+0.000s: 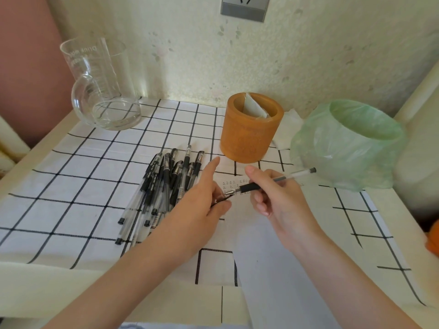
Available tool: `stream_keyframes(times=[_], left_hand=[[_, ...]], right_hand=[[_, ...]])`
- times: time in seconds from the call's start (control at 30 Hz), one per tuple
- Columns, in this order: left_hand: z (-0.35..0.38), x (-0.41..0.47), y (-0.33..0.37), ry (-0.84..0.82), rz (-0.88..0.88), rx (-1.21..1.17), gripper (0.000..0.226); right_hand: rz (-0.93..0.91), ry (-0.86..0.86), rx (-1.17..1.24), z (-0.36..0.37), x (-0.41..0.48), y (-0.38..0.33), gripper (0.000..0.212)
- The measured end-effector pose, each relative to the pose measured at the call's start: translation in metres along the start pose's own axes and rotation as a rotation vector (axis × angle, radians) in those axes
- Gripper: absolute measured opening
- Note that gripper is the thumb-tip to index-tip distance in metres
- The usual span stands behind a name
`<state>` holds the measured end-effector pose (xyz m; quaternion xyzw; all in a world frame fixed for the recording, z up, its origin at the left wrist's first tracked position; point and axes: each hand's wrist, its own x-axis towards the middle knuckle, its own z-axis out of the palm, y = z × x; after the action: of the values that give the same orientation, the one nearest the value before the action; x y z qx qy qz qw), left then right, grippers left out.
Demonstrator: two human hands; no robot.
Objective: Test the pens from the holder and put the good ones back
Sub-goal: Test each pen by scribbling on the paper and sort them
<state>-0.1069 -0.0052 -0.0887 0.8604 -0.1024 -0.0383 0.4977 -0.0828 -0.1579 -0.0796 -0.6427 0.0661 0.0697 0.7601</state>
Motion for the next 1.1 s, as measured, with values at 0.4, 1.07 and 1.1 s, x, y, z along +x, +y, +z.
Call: stream_keyframes(times=[0.4,1.07,1.1], left_hand=[[-0.002,0.000,0.005,0.028,-0.002,-0.009,0.086],[-0.012,-0.004,0.004,0.006,-0.067,-0.045,0.022],[-0.012,-0.004,0.004,0.010,-0.068,-0.060,0.020]], right_hand=[[0.004,0.056,-0.052,0.002,0.000,-0.002,0.041],[0.090,-0.223,0.083,-0.004,0.000,0.002,0.029],[0.089,-0.231,0.076,-0.004,0.000,0.002,0.029]])
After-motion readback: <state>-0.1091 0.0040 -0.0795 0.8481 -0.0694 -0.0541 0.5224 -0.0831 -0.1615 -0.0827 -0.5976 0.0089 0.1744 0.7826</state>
